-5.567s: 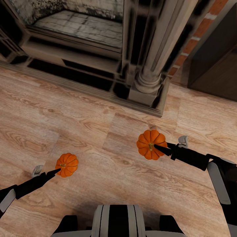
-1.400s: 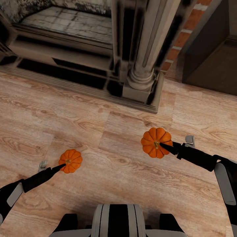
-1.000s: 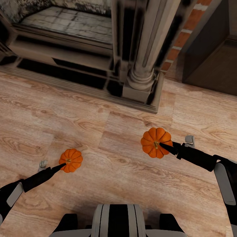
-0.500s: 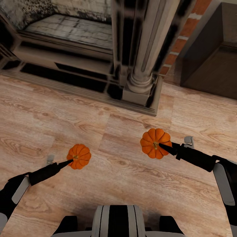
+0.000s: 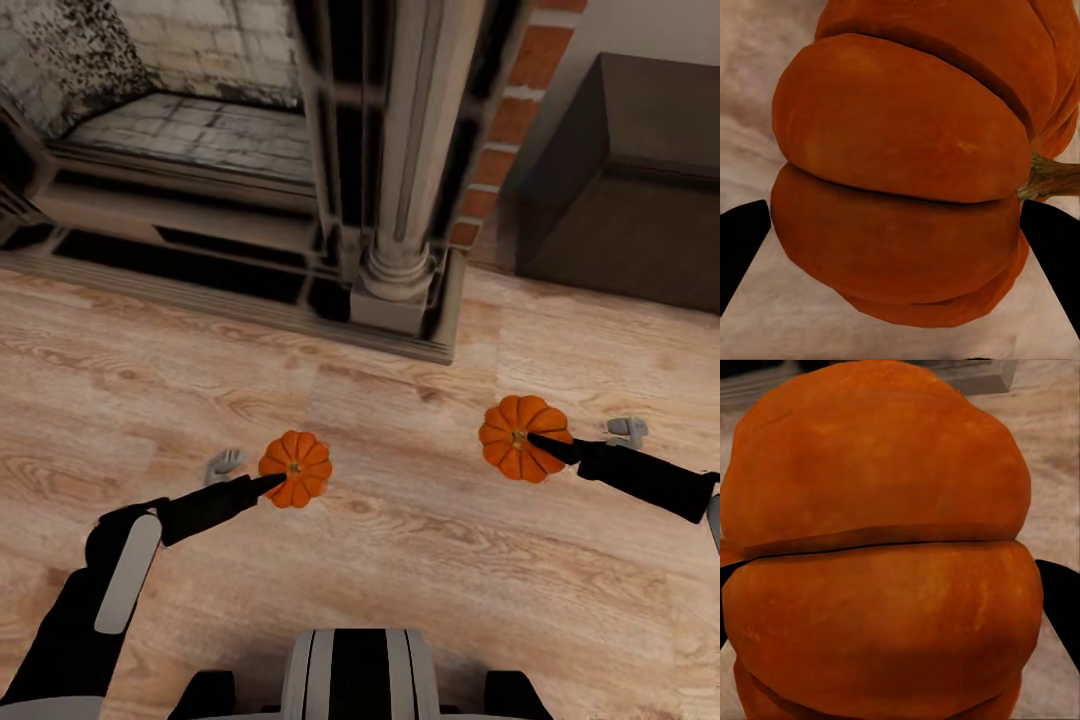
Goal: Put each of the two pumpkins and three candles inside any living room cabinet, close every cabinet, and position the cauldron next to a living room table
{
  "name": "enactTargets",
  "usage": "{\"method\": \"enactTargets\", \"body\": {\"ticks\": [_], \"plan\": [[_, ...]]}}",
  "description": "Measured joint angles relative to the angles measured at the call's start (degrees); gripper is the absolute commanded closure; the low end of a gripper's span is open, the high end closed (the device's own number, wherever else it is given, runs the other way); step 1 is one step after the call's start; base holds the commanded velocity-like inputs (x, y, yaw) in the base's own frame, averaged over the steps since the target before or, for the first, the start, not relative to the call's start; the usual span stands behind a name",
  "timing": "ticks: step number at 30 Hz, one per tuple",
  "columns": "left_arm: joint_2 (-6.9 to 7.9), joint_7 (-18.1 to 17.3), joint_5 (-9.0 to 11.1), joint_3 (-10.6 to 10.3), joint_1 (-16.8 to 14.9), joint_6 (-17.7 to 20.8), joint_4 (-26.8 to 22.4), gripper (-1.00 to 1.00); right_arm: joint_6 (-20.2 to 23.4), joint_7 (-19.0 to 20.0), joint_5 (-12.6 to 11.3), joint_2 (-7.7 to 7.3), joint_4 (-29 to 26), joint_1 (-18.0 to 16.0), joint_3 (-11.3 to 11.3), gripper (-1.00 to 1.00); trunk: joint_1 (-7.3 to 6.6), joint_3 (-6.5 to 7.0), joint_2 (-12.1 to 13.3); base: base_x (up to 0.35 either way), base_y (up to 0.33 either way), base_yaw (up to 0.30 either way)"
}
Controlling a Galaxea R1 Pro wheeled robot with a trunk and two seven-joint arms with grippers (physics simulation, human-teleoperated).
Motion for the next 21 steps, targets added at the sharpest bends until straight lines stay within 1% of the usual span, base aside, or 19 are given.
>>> {"method": "enactTargets", "body": {"ticks": [1,2,4,5,6,7,8,9,10,11,12,13,14,15,16,17,19,21], "plan": [[-0.50,0.92,-0.12,-0.08,-0.05,0.17,-0.17,1.00,-0.01,-0.04,0.28,-0.28,0.01,0.09,-0.15,1.00,-0.02,0.22,0.01,0.000,0.000,-0.263],[-1.85,2.86,-0.26,-0.38,-0.36,0.48,-0.36,1.00,0.01,-0.11,0.23,-0.62,0.01,0.32,-0.35,1.00,-0.05,0.44,0.03,0.000,0.000,-0.264],[-4.33,6.83,0.32,-1.31,-1.66,1.26,-0.55,1.00,-0.14,-0.17,0.29,-1.17,0.01,0.60,-0.68,1.00,-0.10,0.89,0.05,0.000,0.000,-0.265],[-4.85,7.96,0.65,-1.77,-2.09,1.60,-0.57,1.00,-0.07,-0.28,0.25,-1.27,0.01,0.63,-0.76,1.00,-0.13,1.11,0.07,0.000,0.000,-0.266],[-5.62,9.82,-0.02,-2.95,-2.68,2.05,-0.58,1.00,0.05,-0.75,0.19,-1.39,0.00,0.58,-0.94,1.00,-0.15,1.33,0.08,0.000,0.000,-0.266],[-5.97,10.63,0.39,-3.70,-2.92,2.29,-0.61,1.00,0.05,-1.10,0.41,-1.47,0.01,0.56,-0.99,1.00,-0.18,1.55,0.10,0.000,0.000,-0.267],[-6.73,11.98,-0.17,-5.42,-3.34,2.79,-0.68,1.00,0.18,-1.81,0.28,-1.55,0.02,0.58,-1.12,1.00,-0.20,1.77,0.11,0.000,0.000,-0.267],[-6.94,12.38,1.23,-6.09,-3.46,2.99,-0.76,1.00,0.11,-1.96,0.53,-1.58,0.03,0.62,-1.15,1.00,-0.23,1.99,0.12,0.000,0.000,-0.268],[-7.73,13.21,0.10,-8.00,-3.69,3.17,-1.05,1.00,-0.11,-2.31,0.17,-1.61,0.02,0.69,-1.02,1.00,-0.25,2.21,0.14,0.000,0.000,-0.268],[-7.95,13.36,1.63,-8.60,-3.76,3.30,-1.20,1.00,-0.21,-2.39,0.22,-1.66,0.02,0.71,-0.94,1.00,-0.28,2.44,0.15,0.000,0.000,-0.268],[-8.04,13.46,1.48,-8.88,-3.79,3.32,-1.31,1.00,-0.20,-2.44,0.24,-1.71,0.02,0.72,-0.90,1.00,-0.31,2.66,0.16,0.000,0.000,-0.268],[-8.05,13.50,0.62,-8.97,-3.80,3.29,-1.37,1.00,-0.20,-2.43,0.26,-1.73,0.02,0.71,-0.88,1.00,-0.33,2.88,0.18,0.000,0.000,-0.268],[-8.24,13.55,0.26,-9.29,-3.84,3.29,-2.13,1.00,0.24,-2.35,0.23,-1.75,0.02,0.67,-0.74,1.00,-0.36,3.10,0.19,0.000,0.000,-0.268],[-8.23,13.56,1.83,-9.37,-3.84,3.38,-2.23,1.00,0.30,-2.34,0.08,-1.74,0.01,0.65,-0.73,1.00,-0.39,3.33,0.20,0.000,0.000,-0.268],[-8.23,13.58,1.55,-9.37,-3.84,3.37,-2.23,1.00,0.30,-2.35,0.12,-1.76,0.02,0.65,-0.73,1.00,-0.41,3.55,0.21,0.000,0.000,-0.268],[-8.21,13.61,0.79,-9.36,-3.84,3.33,-2.22,1.00,0.29,-2.35,0.22,-1.79,0.02,0.63,-0.73,1.00,-0.44,3.77,0.23,0.000,0.000,-0.268],[-8.27,13.74,0.99,-9.38,-3.84,3.36,-2.24,1.00,0.29,-2.35,0.24,-1.85,0.02,0.52,-0.93,1.00,-0.49,4.21,0.25,0.000,0.000,-0.268],[-8.30,13.80,0.59,-9.37,-3.84,3.35,-2.24,1.00,0.31,-2.35,0.31,-1.87,0.02,0.49,-1.10,1.00,-0.54,4.65,0.28,0.000,0.000,-0.268]]}}
